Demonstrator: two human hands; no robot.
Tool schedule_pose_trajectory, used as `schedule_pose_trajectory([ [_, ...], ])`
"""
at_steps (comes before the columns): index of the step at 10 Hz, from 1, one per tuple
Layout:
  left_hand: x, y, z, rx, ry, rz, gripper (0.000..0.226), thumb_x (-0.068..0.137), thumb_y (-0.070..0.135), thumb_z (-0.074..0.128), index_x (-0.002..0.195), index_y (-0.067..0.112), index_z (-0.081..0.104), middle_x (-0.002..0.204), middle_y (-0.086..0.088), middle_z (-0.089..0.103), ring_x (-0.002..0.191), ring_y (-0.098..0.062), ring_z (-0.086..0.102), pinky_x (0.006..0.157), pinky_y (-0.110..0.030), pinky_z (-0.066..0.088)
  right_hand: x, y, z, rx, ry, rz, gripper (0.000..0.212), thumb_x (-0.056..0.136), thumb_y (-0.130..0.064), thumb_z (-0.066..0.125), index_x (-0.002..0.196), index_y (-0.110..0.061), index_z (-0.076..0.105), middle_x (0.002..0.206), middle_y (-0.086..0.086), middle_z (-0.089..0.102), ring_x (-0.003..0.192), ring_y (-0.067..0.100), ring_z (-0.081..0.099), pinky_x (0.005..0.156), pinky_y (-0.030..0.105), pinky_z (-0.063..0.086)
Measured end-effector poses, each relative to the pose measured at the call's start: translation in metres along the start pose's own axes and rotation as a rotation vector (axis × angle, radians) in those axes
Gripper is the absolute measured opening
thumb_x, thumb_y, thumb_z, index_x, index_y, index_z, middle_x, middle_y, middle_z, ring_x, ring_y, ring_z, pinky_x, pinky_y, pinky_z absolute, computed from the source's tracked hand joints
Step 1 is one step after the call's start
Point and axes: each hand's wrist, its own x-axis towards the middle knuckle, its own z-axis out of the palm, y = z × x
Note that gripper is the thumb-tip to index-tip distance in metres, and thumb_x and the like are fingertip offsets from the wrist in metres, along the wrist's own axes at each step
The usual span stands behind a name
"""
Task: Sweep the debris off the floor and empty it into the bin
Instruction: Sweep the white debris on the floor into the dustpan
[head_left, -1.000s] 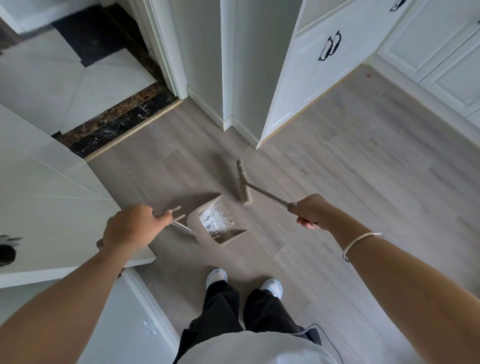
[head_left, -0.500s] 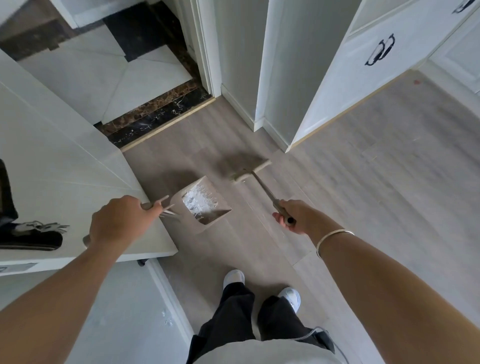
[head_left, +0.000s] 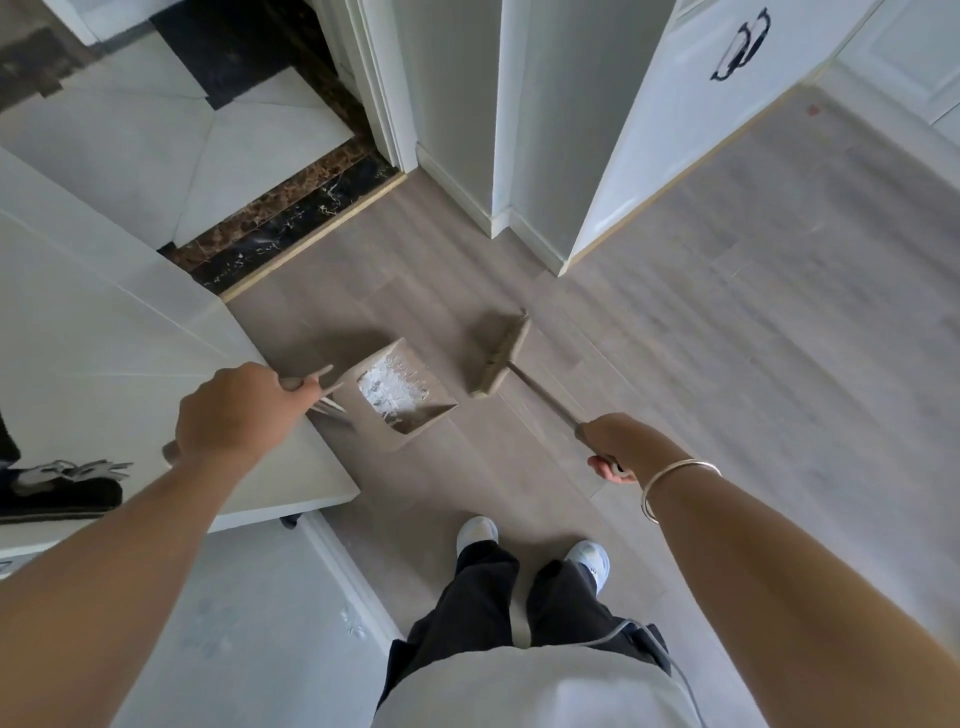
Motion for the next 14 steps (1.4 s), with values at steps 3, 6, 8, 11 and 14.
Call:
schedule_pose_trajectory([
  [3,0.001,0.039,0.005,0.021,-0.037,0.154,0.053,0.090,0.054,0.053,0.074,0.004,0.066,0.067,-0.010,0.055,0.067,-0.032,0.052,0.060,-0.031,0.038,-0.038,0.067,-0.060,-0.111,0.128,0.277,0.030,0.100,-0.027,0.046,0.080,-0.006,0.040,0.069,0.010,0.047,0.014,0.012,0.036,0.030,0.004,0.028],
  [6,-0.002,0.071,0.015,0.024,-0.066,0.318,0.051,0.087,0.056,0.056,0.066,0.009,0.060,0.063,-0.007,0.051,0.068,-0.033,0.053,0.062,-0.033,0.042,-0.070,0.134,-0.113,-0.068,0.380,0.144,0.033,0.089,-0.026,0.067,0.073,-0.004,0.049,0.054,0.012,0.048,0.024,0.014,0.036,0.030,0.011,0.025],
  [8,-0.009,0.090,0.012,0.078,-0.120,0.442,0.051,0.086,0.056,0.059,0.063,0.010,0.061,0.062,-0.005,0.055,0.067,-0.031,0.056,0.060,-0.031,0.039,-0.085,0.142,-0.131,-0.222,0.572,0.107,0.043,0.080,-0.042,0.069,0.058,-0.006,0.059,0.048,0.006,0.060,0.038,0.019,0.050,0.047,0.021,0.040],
  [11,-0.033,0.112,0.039,0.048,-0.161,0.421,0.053,0.088,0.056,0.055,0.063,0.009,0.060,0.064,-0.007,0.058,0.067,-0.031,0.057,0.059,-0.031,0.039,-0.073,0.135,-0.094,-0.657,0.617,0.018,0.028,0.098,-0.029,0.051,0.113,-0.009,0.062,0.112,0.012,0.064,0.101,0.031,0.062,0.070,0.030,0.042],
  [14,-0.046,0.136,0.053,0.013,-0.164,0.425,0.053,0.085,0.055,0.057,0.058,0.010,0.058,0.062,-0.007,0.058,0.066,-0.032,0.058,0.058,-0.030,0.039,-0.060,0.139,-0.077,-0.588,0.324,-0.061,0.047,0.098,-0.044,0.048,0.078,-0.004,0.063,0.058,0.003,0.060,0.052,0.019,0.056,0.056,0.026,0.047],
])
